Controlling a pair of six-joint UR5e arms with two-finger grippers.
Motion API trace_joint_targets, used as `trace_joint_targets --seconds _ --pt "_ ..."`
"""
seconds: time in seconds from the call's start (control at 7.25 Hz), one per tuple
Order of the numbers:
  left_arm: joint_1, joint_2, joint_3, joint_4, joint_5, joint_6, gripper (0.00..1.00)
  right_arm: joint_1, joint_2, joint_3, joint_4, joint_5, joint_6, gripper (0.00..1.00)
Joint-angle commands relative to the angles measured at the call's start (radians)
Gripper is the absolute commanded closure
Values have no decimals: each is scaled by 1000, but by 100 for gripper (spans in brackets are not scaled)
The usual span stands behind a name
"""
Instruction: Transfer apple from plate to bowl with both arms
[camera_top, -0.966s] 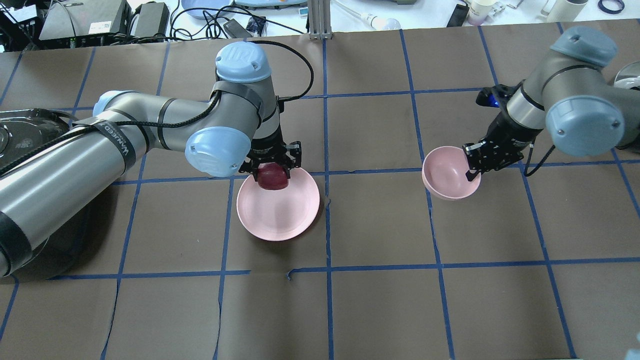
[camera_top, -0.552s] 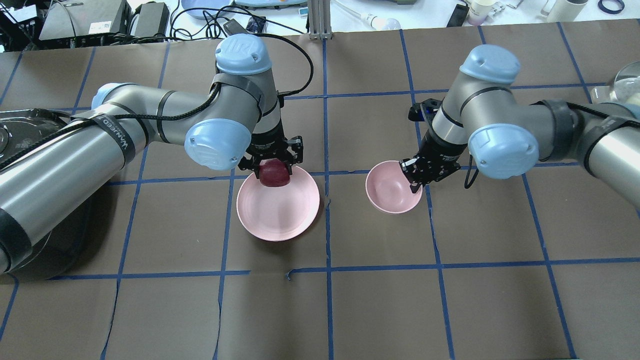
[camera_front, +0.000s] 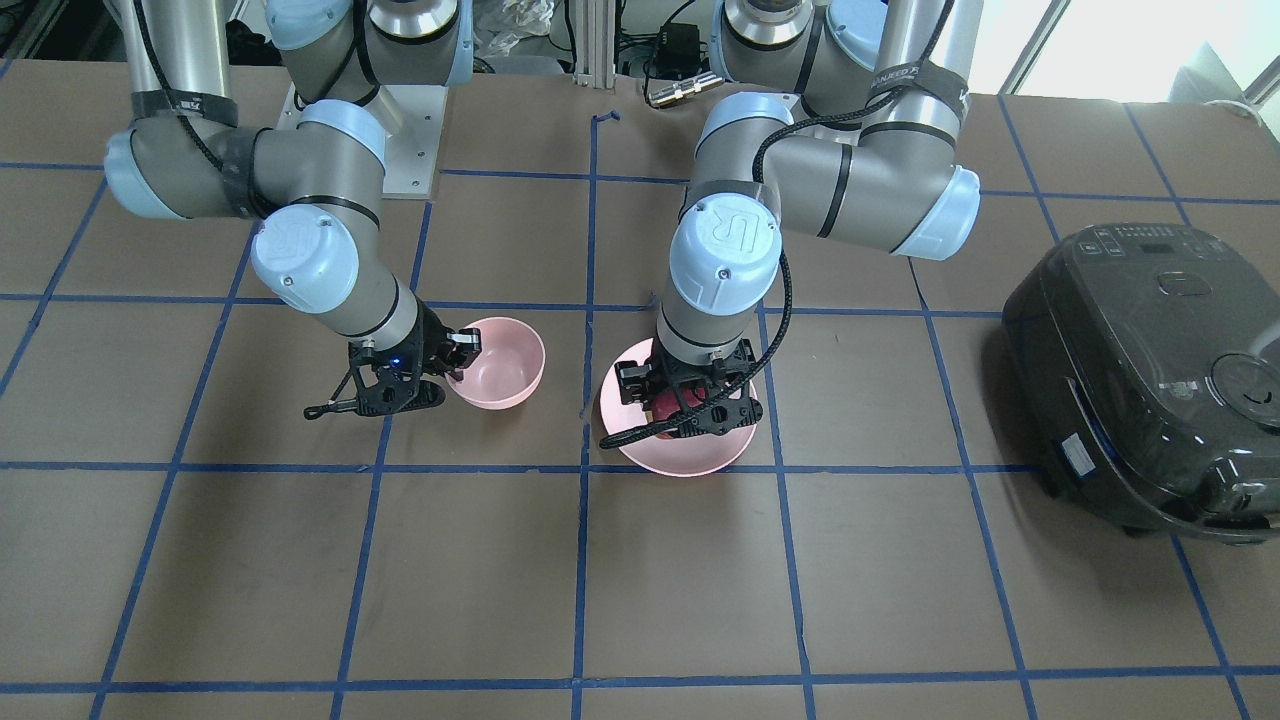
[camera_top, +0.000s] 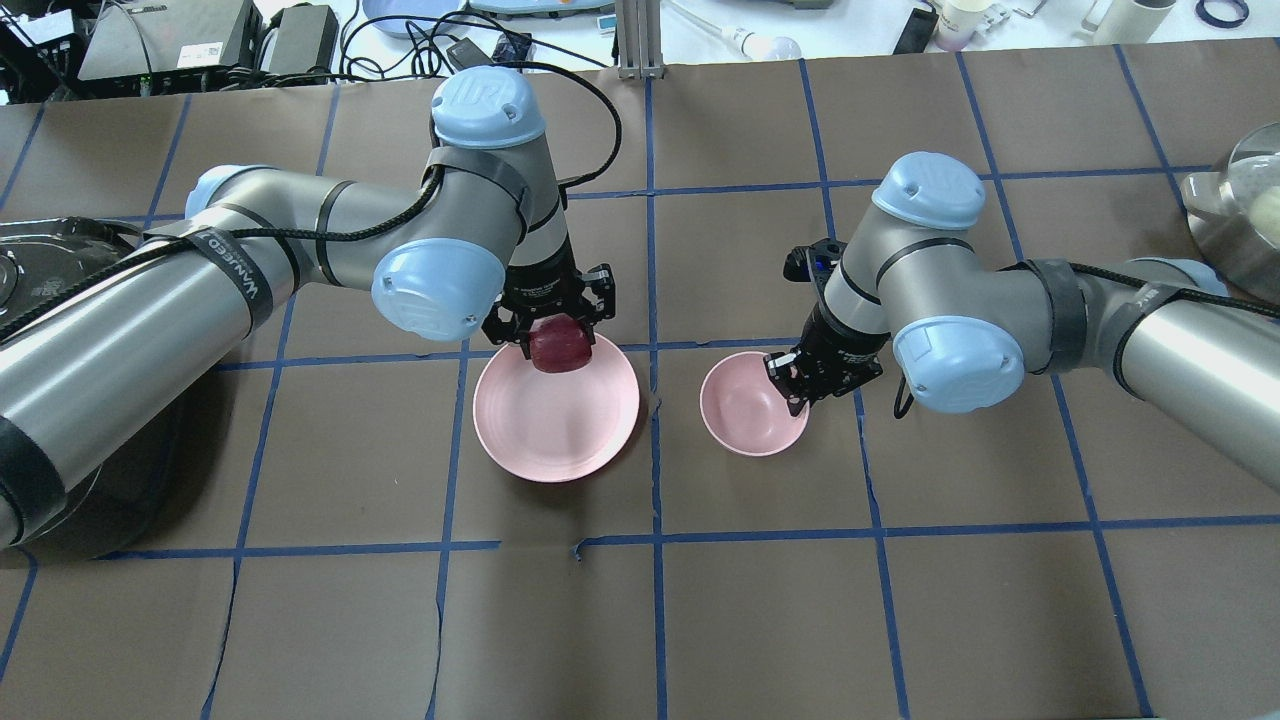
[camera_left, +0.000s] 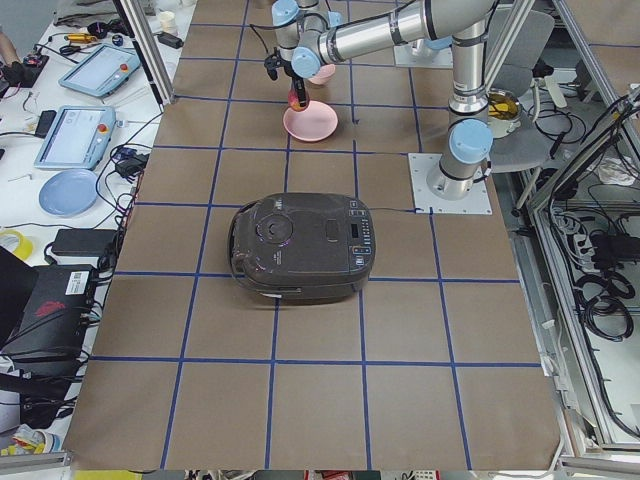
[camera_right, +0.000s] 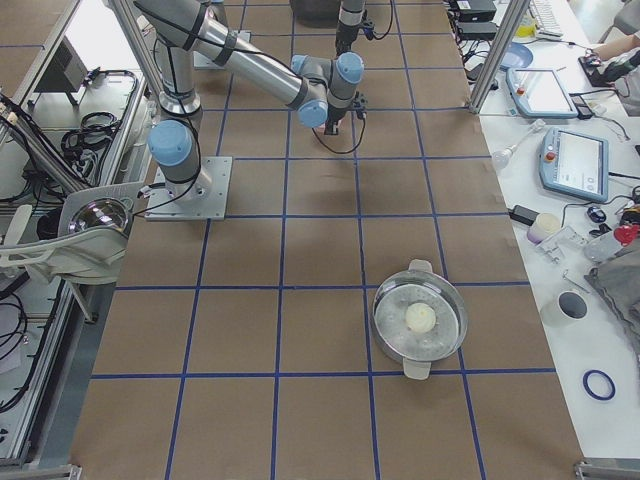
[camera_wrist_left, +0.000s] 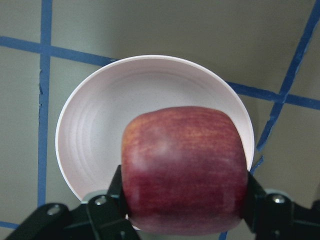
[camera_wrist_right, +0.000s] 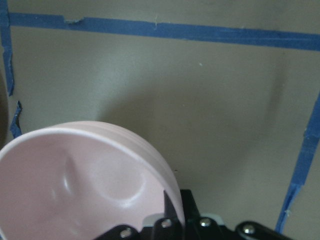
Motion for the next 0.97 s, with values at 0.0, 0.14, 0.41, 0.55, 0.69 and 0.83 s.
trace_joint_targets --seconds 0.0,0.14,0.41,0.55,0.69,0.83 --pt "-37 4 25 -6 -7 -28 100 21 1 3 -3 1 19 93" --pt "-54 -1 26 3 -30 -119 100 19 3 1 -6 -1 12 80" --pt "-80 17 46 -3 -40 -161 100 14 -11 -8 -7 -10 4 27" --pt "-98 27 48 -5 -82 -211 100 2 -14 -34 -1 -21 4 17" --pt "-138 18 45 3 -93 -315 100 -27 -20 -84 12 -54 6 0" --pt "-187 11 48 6 -88 -372 100 -79 -31 -112 73 -120 6 0"
